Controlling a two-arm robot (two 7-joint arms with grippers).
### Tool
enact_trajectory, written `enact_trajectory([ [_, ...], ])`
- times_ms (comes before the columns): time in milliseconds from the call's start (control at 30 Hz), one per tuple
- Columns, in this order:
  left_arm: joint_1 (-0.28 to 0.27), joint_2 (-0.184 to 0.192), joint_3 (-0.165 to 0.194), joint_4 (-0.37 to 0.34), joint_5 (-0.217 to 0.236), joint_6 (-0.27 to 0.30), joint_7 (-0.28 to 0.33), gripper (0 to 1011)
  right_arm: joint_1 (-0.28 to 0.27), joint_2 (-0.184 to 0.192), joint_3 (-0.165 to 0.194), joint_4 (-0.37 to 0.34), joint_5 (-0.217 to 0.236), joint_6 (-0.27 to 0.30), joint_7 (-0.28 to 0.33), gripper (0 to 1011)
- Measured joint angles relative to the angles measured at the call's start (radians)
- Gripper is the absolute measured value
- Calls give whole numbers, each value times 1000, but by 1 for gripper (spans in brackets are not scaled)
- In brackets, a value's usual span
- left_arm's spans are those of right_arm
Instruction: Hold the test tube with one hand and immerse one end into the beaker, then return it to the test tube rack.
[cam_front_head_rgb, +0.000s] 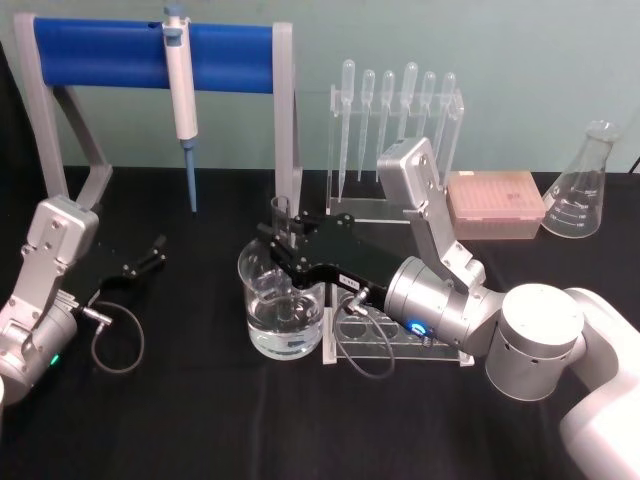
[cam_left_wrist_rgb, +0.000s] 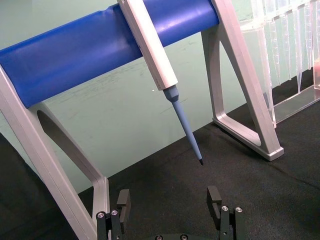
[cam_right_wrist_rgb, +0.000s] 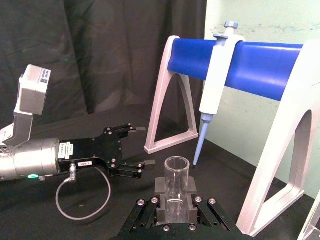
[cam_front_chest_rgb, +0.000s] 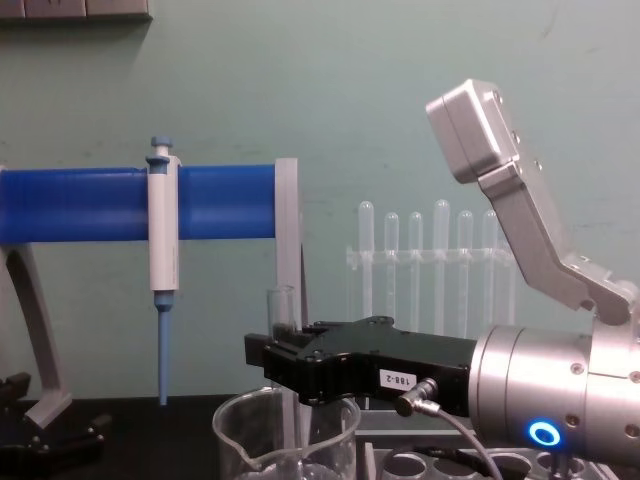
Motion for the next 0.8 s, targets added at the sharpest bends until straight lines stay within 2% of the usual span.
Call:
enact_trajectory([
  [800, 0, 0, 0, 0, 0, 0, 0, 1000, 0, 0, 0, 0, 0, 0, 0, 227],
])
